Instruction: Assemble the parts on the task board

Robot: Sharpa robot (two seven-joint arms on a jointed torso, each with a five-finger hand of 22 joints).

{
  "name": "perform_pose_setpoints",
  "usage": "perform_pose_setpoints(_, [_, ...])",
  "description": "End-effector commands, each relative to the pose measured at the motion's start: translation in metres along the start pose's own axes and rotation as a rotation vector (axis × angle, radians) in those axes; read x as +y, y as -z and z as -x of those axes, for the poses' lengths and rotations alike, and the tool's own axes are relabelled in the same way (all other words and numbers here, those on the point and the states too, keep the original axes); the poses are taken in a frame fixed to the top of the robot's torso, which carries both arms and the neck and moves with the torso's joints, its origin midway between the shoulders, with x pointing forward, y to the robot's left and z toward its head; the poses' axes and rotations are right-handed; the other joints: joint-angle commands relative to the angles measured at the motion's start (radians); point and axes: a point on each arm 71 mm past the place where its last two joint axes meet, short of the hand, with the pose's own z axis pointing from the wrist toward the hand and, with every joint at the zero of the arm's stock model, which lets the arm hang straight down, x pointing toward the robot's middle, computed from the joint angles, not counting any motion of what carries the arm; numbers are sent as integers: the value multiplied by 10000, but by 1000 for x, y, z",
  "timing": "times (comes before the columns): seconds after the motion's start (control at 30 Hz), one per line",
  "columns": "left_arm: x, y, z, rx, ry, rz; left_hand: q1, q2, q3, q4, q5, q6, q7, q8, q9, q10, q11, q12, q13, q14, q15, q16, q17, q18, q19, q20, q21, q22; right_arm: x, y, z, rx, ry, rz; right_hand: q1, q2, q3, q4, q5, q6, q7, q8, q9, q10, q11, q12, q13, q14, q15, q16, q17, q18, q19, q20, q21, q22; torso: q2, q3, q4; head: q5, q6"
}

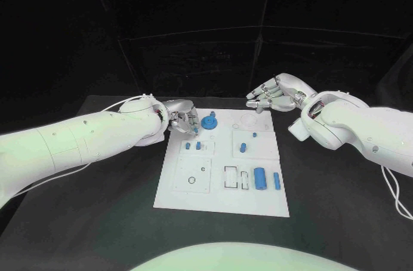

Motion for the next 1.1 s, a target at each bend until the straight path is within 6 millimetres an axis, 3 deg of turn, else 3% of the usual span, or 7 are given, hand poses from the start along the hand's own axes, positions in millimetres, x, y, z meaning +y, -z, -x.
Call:
perform_pose_setpoints(0.03, [0, -2, -1, 289, 48, 142, -100, 17, 6, 17, -14, 59, -8, -50, -12, 52, -3, -56, -13, 18, -20, -2, -9, -181, 49, 4, 38, 11, 2, -1, 0, 21, -30, 107, 0, 62, -46, -36, 44, -59, 9, 15, 7, -62, 20, 40, -13, -48, 1, -52, -11, 34, 5, 34, -59, -12, -1, 13, -13, 7, -5])
perform_pose_setpoints(1.1, [-1, -7, -7, 880, -16, 438, -173, -20, -23, 37, -16, 66, -14, -90, -30, 70, -4, -109, -32, 9, -23, -24, -61, -177, 35, 0, 22, 2, 2, -1, 0, 26, -31, 110, 0, 62, -46, -36, 44, -59, 9, 15, 7, -62, 20, 40, -13, -48, 1, -52, -11, 34, 5, 34, -59, -12, 5, 9, -5, -18, -59])
